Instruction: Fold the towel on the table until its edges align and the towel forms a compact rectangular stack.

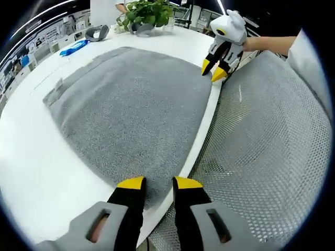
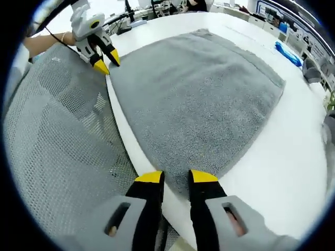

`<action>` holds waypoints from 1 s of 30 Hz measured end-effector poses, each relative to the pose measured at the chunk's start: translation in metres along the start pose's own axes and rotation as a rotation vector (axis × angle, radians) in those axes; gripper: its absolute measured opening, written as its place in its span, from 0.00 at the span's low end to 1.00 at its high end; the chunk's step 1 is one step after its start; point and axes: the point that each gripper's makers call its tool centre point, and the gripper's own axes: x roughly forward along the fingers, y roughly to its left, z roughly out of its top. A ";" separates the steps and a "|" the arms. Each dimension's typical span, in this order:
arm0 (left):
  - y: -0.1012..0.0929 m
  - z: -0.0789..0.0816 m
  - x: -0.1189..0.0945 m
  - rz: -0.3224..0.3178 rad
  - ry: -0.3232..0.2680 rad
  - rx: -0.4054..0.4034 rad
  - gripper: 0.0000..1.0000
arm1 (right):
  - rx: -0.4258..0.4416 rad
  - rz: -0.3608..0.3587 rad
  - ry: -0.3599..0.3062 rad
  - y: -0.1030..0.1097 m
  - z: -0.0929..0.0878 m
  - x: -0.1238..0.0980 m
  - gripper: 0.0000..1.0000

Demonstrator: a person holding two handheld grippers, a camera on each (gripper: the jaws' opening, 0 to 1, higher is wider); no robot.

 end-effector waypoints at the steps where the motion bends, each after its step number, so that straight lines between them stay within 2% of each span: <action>1: 0.000 -0.001 0.000 0.007 -0.001 0.011 0.21 | -0.020 -0.004 0.002 0.000 0.000 0.000 0.17; 5: -0.001 -0.002 0.000 0.015 0.005 0.049 0.22 | -0.165 -0.043 0.016 -0.002 -0.004 0.001 0.17; 8: 0.000 -0.002 0.000 0.019 0.004 0.063 0.21 | -0.220 -0.059 0.011 0.000 -0.005 0.001 0.17; 12: 0.000 -0.007 -0.003 0.037 -0.003 0.089 0.21 | -0.200 -0.063 0.006 -0.004 -0.010 -0.003 0.17; 14: 0.005 -0.010 -0.004 0.063 -0.003 0.127 0.18 | -0.191 -0.069 -0.007 -0.006 -0.012 -0.004 0.16; 19: 0.005 -0.011 -0.005 0.057 -0.005 0.124 0.17 | -0.198 -0.103 -0.016 -0.011 -0.015 -0.005 0.08; 21: 0.009 -0.010 -0.005 0.078 -0.002 0.166 0.12 | -0.215 -0.141 -0.014 -0.016 -0.013 -0.005 0.03; 23: 0.011 -0.010 -0.005 0.088 0.003 0.185 0.07 | -0.228 -0.141 -0.009 -0.015 -0.013 -0.005 0.02; 24: 0.011 -0.010 -0.005 0.088 0.003 0.178 0.06 | -0.209 -0.143 -0.004 -0.016 -0.013 -0.005 0.01; 27: 0.013 -0.008 -0.005 0.088 0.012 0.088 0.04 | -0.151 -0.119 0.012 -0.017 -0.011 -0.006 0.01; 30: 0.014 -0.005 -0.009 0.091 0.027 0.078 0.03 | -0.124 -0.107 0.019 -0.018 -0.005 -0.013 0.00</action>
